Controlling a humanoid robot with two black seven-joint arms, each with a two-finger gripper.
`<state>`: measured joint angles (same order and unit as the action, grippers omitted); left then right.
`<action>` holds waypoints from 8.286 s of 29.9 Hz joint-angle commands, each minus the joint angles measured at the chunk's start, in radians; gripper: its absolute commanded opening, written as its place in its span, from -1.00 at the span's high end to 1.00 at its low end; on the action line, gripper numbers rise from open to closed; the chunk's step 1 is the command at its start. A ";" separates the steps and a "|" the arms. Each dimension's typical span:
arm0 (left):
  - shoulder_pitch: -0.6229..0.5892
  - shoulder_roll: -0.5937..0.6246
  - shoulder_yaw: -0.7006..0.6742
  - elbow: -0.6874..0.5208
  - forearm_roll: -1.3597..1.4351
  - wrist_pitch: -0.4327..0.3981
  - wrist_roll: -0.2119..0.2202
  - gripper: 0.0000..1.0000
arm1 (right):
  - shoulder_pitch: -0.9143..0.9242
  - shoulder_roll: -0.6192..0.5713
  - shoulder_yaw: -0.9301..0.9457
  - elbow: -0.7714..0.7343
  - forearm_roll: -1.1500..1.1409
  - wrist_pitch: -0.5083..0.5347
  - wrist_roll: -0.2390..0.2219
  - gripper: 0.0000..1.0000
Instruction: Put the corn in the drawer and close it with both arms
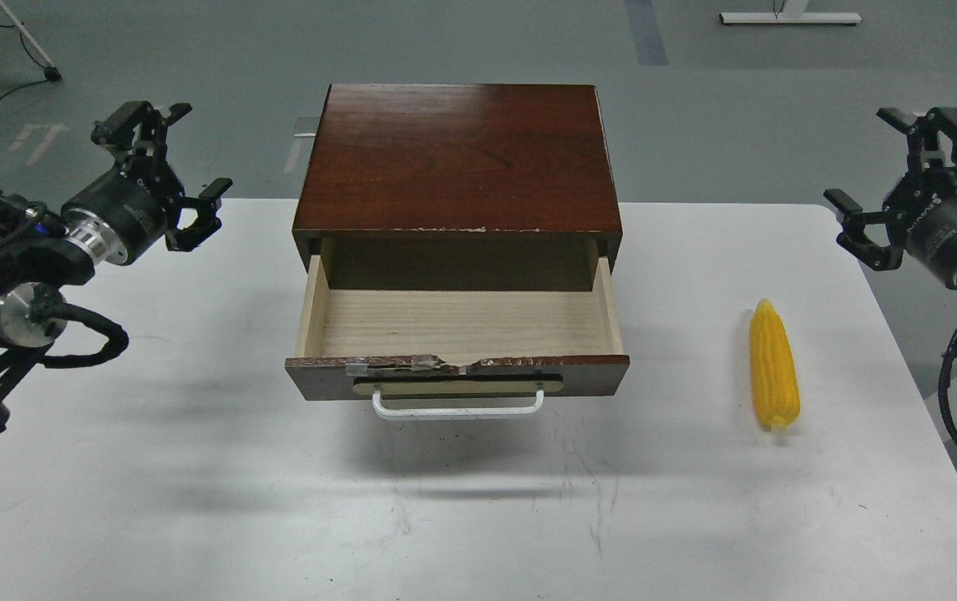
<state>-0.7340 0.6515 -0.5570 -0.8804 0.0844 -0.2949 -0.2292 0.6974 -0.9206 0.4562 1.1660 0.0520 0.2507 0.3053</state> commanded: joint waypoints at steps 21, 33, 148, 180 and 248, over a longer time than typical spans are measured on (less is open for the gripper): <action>0.005 0.002 0.000 -0.005 0.000 0.017 0.001 -0.96 | -0.001 -0.001 -0.025 0.001 -0.043 -0.008 -0.011 -1.00; 0.001 0.003 0.003 -0.002 0.000 0.023 0.002 -0.96 | 0.067 -0.052 -0.165 0.011 -0.439 -0.085 -0.028 -0.85; 0.004 0.100 0.009 -0.025 0.124 0.051 -0.053 -0.96 | 0.326 0.143 -0.280 -0.097 0.037 -0.136 0.061 -0.98; 0.018 0.545 0.227 -0.885 1.608 0.223 -0.259 1.00 | 0.070 0.118 -0.240 -0.141 0.042 -0.129 0.071 -0.98; 0.139 0.249 0.275 -0.741 1.121 -0.194 -0.259 0.81 | 0.027 0.275 -0.309 -0.414 -0.112 -0.131 0.068 -0.99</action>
<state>-0.5984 0.9259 -0.2877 -1.6566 1.2045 -0.4886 -0.4888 0.7242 -0.6457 0.1472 0.7530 -0.0590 0.1197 0.3730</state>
